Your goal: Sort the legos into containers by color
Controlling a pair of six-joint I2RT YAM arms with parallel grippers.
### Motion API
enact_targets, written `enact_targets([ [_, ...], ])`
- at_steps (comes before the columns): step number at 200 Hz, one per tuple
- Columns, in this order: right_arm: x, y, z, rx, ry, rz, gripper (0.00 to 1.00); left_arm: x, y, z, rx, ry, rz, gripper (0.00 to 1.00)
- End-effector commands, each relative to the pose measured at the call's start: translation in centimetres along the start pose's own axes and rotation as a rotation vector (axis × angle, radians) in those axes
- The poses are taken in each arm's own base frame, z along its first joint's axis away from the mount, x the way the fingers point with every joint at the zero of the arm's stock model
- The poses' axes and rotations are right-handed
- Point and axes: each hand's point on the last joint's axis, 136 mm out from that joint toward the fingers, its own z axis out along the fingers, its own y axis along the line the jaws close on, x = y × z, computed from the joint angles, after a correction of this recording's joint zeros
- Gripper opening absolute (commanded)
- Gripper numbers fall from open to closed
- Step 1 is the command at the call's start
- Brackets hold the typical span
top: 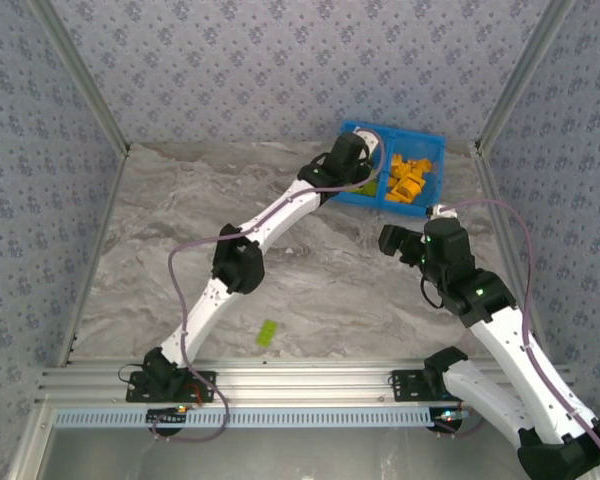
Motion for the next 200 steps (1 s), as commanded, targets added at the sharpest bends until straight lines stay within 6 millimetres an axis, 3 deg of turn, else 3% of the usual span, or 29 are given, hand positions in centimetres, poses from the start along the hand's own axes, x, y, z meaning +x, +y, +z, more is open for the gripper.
enact_targets([
  [1, 1.0, -0.8, -0.3, 0.023, 0.024, 0.000, 1.00, 0.6, 0.1, 1.4, -0.017, -0.021, 0.044, 0.34],
  [25, 1.2, -0.9, -0.6, 0.021, 0.029, 0.007, 1.00, 0.8, -0.1, 1.8, -0.016, -0.030, 0.041, 0.40],
  [47, 1.3, -0.7, -0.6, 0.014, 0.034, 0.005, 1.00, -0.3, -0.4, 1.1, -0.003, -0.054, 0.028, 0.53],
  [70, 1.4, -0.6, -0.7, 0.009, 0.035, 0.002, 1.00, -2.5, -0.8, -0.5, 0.018, -0.083, 0.016, 0.58],
  [100, 1.6, 0.3, -0.8, -0.026, 0.053, -0.028, 1.00, -7.3, -1.0, -4.9, 0.061, -0.147, -0.063, 0.60],
  [137, 3.9, 3.8, -1.1, -0.169, 0.158, -0.138, 1.00, -12.0, 0.0, -12.4, 0.100, -0.205, -0.123, 0.61],
  [164, 7.4, 6.8, -1.3, -0.239, 0.274, -0.263, 1.00, -11.7, 2.0, -18.9, 0.085, -0.271, -0.102, 0.63],
  [200, 14.8, 11.3, -0.9, -0.282, 0.469, -0.472, 1.00, -5.2, 7.0, -26.7, -0.034, -0.184, -0.066, 0.70],
])
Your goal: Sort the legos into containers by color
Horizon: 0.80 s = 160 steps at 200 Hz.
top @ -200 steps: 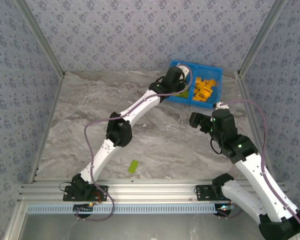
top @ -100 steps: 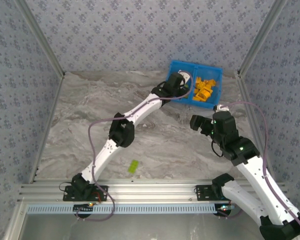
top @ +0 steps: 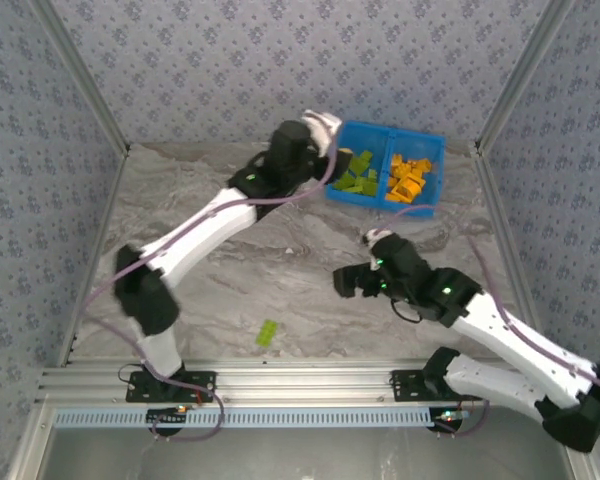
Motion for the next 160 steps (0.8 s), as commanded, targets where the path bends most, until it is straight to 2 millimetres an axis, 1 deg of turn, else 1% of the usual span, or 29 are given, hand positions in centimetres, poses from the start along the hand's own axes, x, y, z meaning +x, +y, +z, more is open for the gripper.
enact_targets([
  [1, 2.5, 3.0, 1.8, -0.001, 0.123, -0.101, 1.00, 2.1, 3.4, -4.0, -0.091, 0.028, 0.026, 0.70],
  [24, 5.6, 6.3, 5.0, 0.036, 0.260, -0.141, 1.00, 6.4, 6.2, -9.1, -0.190, 0.138, 0.040, 0.71],
  [30, 6.4, 7.2, 5.8, 0.047, 0.292, -0.119, 1.00, 7.7, 6.9, -10.4, -0.218, 0.168, 0.039, 0.72],
  [47, 8.2, 8.8, 7.7, 0.099, 0.351, -0.091, 1.00, 10.9, 8.6, -13.7, -0.301, 0.228, 0.023, 0.73],
  [64, 9.1, 10.7, 9.1, 0.092, 0.378, -0.067, 1.00, 13.0, 10.1, -16.8, -0.367, 0.252, -0.027, 0.74],
  [80, 9.5, 12.1, 10.3, 0.073, 0.410, -0.067, 1.00, 14.7, 10.8, -19.1, -0.402, 0.265, -0.054, 0.75],
  [87, 10.2, 12.3, 11.0, 0.077, 0.438, -0.092, 1.00, 15.7, 11.0, -20.0, -0.418, 0.278, -0.064, 0.76],
  [90, 9.6, 13.2, 11.0, 0.057, 0.433, -0.097, 1.00, 16.0, 11.1, -20.4, -0.425, 0.279, -0.069, 0.76],
  [92, 9.7, 13.4, 11.2, 0.057, 0.443, -0.107, 1.00, 16.3, 11.2, -20.6, -0.431, 0.282, -0.072, 0.76],
  [103, 10.4, 13.6, 12.3, 0.095, 0.493, -0.150, 1.00, 17.6, 11.4, -21.8, -0.443, 0.298, -0.084, 0.78],
  [114, 11.1, 13.7, 13.2, 0.136, 0.526, -0.185, 1.00, 18.7, 11.5, -22.7, -0.450, 0.314, -0.098, 0.82],
  [118, 11.3, 13.9, 13.6, 0.143, 0.536, -0.195, 1.00, 19.0, 11.4, -23.0, -0.449, 0.320, -0.102, 0.85],
  [128, 11.7, 14.5, 14.3, 0.146, 0.549, -0.210, 1.00, 19.7, 11.4, -23.8, -0.447, 0.340, -0.106, 0.99],
  [139, 12.1, 15.3, 15.1, 0.138, 0.564, -0.223, 1.00, 20.0, 11.4, -24.6, -0.448, 0.356, -0.103, 0.99],
  [143, 12.1, 15.6, 15.3, 0.136, 0.565, -0.228, 1.00, 19.9, 11.5, -24.7, -0.451, 0.350, -0.104, 0.99],
  [145, 12.2, 15.7, 15.4, 0.138, 0.566, -0.232, 1.00, 20.3, 11.5, -25.0, -0.454, 0.369, -0.099, 0.99],
  [160, 12.5, 15.4, 16.1, 0.181, 0.580, -0.241, 1.00, 20.4, 11.7, -25.8, -0.467, 0.370, -0.101, 0.99],
])
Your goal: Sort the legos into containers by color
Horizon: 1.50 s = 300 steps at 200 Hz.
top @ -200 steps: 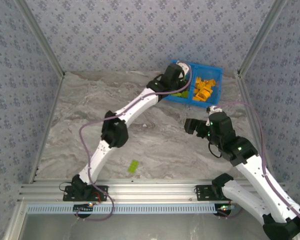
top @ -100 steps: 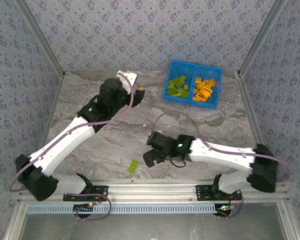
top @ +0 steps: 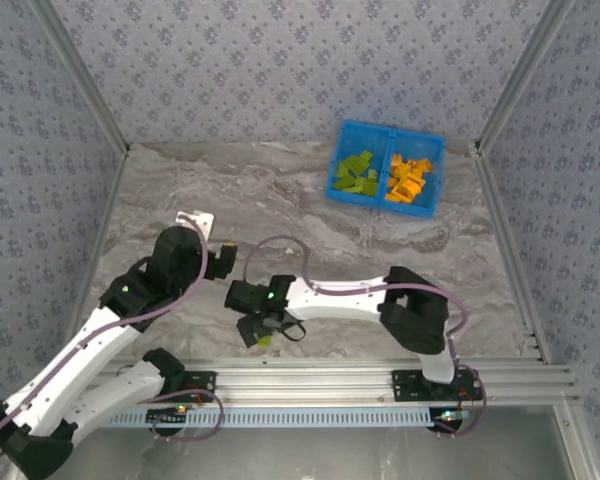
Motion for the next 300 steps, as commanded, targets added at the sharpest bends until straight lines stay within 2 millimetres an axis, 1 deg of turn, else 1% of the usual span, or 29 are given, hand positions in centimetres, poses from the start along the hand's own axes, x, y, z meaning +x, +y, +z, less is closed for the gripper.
enact_targets([
  [1, 0.9, -0.2, 0.7, 0.069, 0.065, -0.028, 1.00, 1.6, 1.4, -0.9, -0.048, 0.047, -0.008, 0.99],
  [33, 2.1, -1.6, 2.0, 0.162, 0.112, -0.017, 1.00, 1.3, 1.1, -1.1, -0.020, 0.012, -0.028, 0.99],
  [41, 2.5, -1.8, 2.2, 0.166, 0.124, -0.007, 0.98, 1.3, 1.0, -1.0, -0.018, 0.012, -0.031, 0.99],
  [61, 3.5, -2.4, 2.4, 0.157, 0.137, 0.028, 0.88, 1.6, 0.8, -0.9, -0.009, 0.019, -0.031, 0.99],
  [92, 4.5, -3.8, 2.4, 0.156, 0.140, 0.075, 0.64, 2.2, 0.6, -0.6, -0.001, 0.034, -0.040, 0.99],
  [94, 4.5, -3.8, 2.4, 0.156, 0.138, 0.078, 0.63, 1.8, 0.5, -0.5, 0.003, 0.016, -0.047, 0.99],
  [99, 4.5, -4.0, 2.4, 0.157, 0.135, 0.082, 0.60, 1.6, 0.4, -0.5, 0.007, 0.011, -0.051, 0.99],
  [112, 4.2, -4.6, 2.5, 0.165, 0.122, 0.092, 0.55, 1.6, 0.3, -0.3, 0.012, 0.010, -0.052, 0.99],
  [138, 3.6, -5.9, 2.9, 0.189, 0.110, 0.114, 0.49, 1.5, 0.1, -0.1, 0.016, 0.015, -0.050, 0.99],
  [156, 3.4, -6.3, 2.9, 0.182, 0.095, 0.118, 0.42, 1.4, 0.0, 0.0, 0.016, 0.018, -0.048, 0.99],
  [174, 2.9, -6.3, 2.4, 0.170, 0.066, 0.109, 0.36, 1.3, -0.2, 0.3, 0.019, 0.019, -0.049, 0.99],
  [192, 1.9, -6.3, 1.0, 0.158, 0.005, 0.093, 0.34, 1.3, -0.3, 0.4, 0.023, 0.022, -0.050, 0.99],
  [202, 1.0, -6.7, -0.6, 0.161, -0.055, 0.089, 0.33, 1.3, -0.6, 0.5, 0.035, 0.025, -0.050, 0.99],
  [214, -0.2, -7.4, -3.0, 0.160, -0.141, 0.095, 0.33, 1.1, -1.5, 0.3, 0.094, 0.015, -0.046, 0.99],
  [227, -1.6, -8.9, -5.7, 0.164, -0.238, 0.116, 0.34, 0.7, -3.4, -0.2, 0.211, -0.010, -0.028, 0.99],
  [234, -2.5, -10.1, -7.0, 0.169, -0.283, 0.137, 0.34, 0.3, -4.6, -0.6, 0.287, -0.036, -0.018, 0.99],
  [250, -4.6, -13.6, -9.6, 0.209, -0.373, 0.178, 0.34, -0.6, -7.3, -2.0, 0.457, -0.101, 0.011, 0.99],
  [257, -5.5, -15.5, -10.3, 0.235, -0.393, 0.203, 0.34, -0.9, -8.1, -2.5, 0.513, -0.126, 0.023, 0.99],
  [260, -5.7, -16.0, -10.5, 0.241, -0.396, 0.209, 0.34, -1.1, -8.5, -2.8, 0.536, -0.136, 0.030, 0.99],
  [261, -5.9, -16.6, -10.7, 0.249, -0.400, 0.218, 0.34, -1.2, -8.6, -2.9, 0.545, -0.140, 0.032, 0.99],
  [262, -5.9, -16.6, -10.7, 0.249, -0.400, 0.218, 0.34, -1.2, -8.7, -2.9, 0.553, -0.143, 0.034, 0.99],
  [264, -6.3, -17.4, -11.0, 0.259, -0.408, 0.228, 0.34, -1.3, -9.0, -3.1, 0.569, -0.149, 0.038, 0.99],
  [265, -6.3, -17.4, -11.0, 0.259, -0.408, 0.228, 0.34, -1.4, -9.0, -3.2, 0.574, -0.153, 0.040, 0.99],
  [271, -7.2, -19.0, -11.6, 0.273, -0.427, 0.276, 0.34, -1.7, -9.6, -3.6, 0.610, -0.167, 0.051, 0.99],
  [275, -7.7, -19.9, -11.9, 0.286, -0.433, 0.261, 0.33, -1.9, -9.8, -3.9, 0.630, -0.177, 0.057, 0.99],
  [300, -12.1, -25.3, -14.0, 0.290, -0.512, 0.324, 0.34, -2.5, -11.3, -5.2, 0.732, -0.211, 0.087, 0.99],
])
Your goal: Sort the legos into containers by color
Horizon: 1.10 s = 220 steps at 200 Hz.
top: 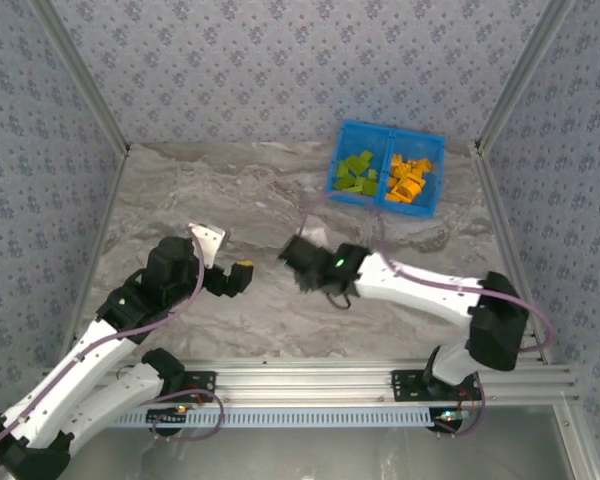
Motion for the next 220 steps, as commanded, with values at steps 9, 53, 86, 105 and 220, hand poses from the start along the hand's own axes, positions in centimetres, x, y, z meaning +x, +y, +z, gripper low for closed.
enact_targets([
  [9, -6.4, -4.3, 2.1, 0.057, -0.085, -0.001, 0.34, -2.4, -4.2, -0.8, 0.230, -0.095, 0.084, 0.99],
  [53, -13.7, -8.9, 8.1, 0.094, -0.074, 0.092, 0.34, -1.9, -5.3, -0.9, 0.283, -0.081, 0.096, 0.99],
  [86, -16.8, -11.6, 12.9, 0.146, -0.044, 0.146, 0.34, -1.2, -4.3, -0.5, 0.223, -0.049, 0.068, 0.99],
  [105, -18.1, -12.6, 15.5, 0.167, -0.036, 0.152, 0.34, -0.8, -3.4, -0.3, 0.172, -0.035, 0.051, 0.99],
  [220, -21.7, -12.5, 16.0, 0.110, -0.020, 0.135, 0.51, 0.8, 4.3, 0.5, -0.264, -0.061, -0.050, 0.99],
])
